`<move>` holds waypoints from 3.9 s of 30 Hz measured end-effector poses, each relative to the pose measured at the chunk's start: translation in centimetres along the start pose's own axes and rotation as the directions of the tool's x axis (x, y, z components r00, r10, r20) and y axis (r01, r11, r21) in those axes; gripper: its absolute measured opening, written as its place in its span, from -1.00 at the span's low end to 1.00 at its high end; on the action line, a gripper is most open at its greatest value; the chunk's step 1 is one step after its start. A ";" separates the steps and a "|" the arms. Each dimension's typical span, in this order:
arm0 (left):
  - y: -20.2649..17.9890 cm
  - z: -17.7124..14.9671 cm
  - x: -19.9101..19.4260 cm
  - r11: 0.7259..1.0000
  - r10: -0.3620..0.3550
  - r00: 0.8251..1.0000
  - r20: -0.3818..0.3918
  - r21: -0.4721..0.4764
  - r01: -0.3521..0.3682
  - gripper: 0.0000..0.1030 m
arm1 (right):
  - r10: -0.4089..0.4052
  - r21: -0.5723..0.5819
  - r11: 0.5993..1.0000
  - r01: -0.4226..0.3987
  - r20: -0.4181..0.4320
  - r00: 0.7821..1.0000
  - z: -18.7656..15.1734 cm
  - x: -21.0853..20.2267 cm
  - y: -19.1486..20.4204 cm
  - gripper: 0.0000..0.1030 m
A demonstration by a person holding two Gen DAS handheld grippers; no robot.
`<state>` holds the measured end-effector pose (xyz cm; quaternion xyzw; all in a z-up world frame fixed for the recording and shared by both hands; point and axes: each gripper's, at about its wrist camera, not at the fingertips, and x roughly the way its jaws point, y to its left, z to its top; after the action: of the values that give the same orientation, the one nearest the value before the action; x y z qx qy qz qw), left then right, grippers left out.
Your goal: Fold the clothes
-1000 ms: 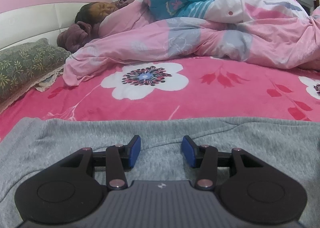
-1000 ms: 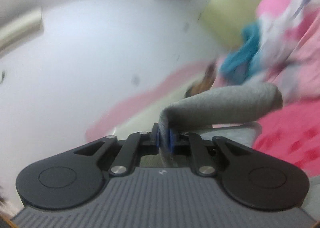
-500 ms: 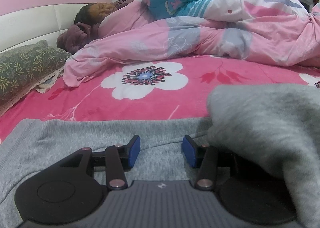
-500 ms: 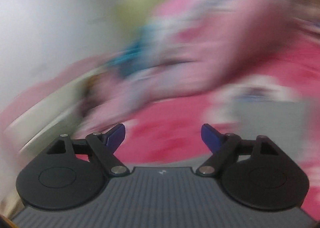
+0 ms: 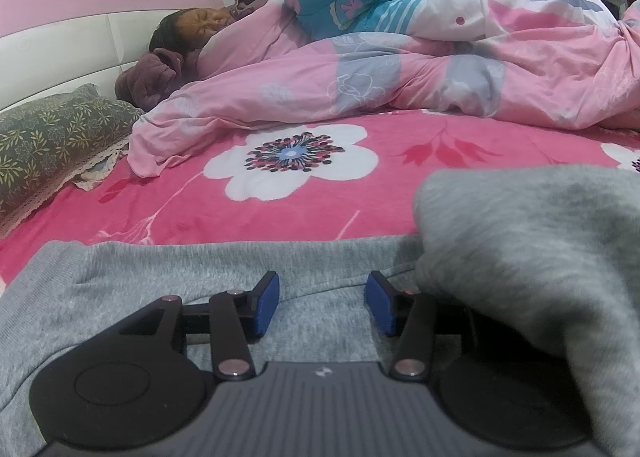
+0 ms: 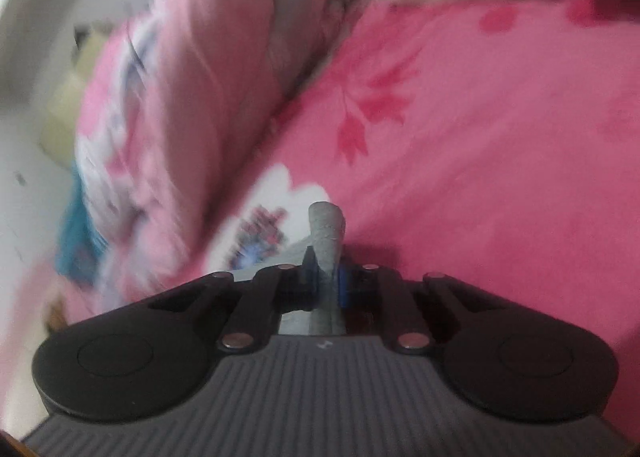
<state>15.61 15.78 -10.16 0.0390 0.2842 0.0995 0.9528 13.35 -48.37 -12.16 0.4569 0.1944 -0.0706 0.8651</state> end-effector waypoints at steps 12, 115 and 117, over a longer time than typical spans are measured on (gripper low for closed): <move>0.0 0.0 -0.1 1.000 -0.003 1.000 0.002 -0.004 0.003 -0.02 | -0.152 0.198 0.974 0.115 0.185 0.971 -1.1 -15.9 -7.9 -0.87; 0.4 -0.1 -0.2 0.999 -0.030 1.000 0.009 -0.025 0.030 0.09 | 0.013 -0.274 0.955 -0.116 -0.349 0.937 -5.7 2.9 5.3 -0.85; 0.4 0.0 -0.2 0.999 -0.030 1.000 0.009 -0.024 0.030 0.09 | 0.037 -0.168 0.979 -0.113 -0.399 0.916 -5.3 1.9 1.5 -0.95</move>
<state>15.38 16.11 -10.06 0.0234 0.2796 0.0887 0.9557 14.07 -43.04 -14.47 0.3852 0.3524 0.0747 0.8496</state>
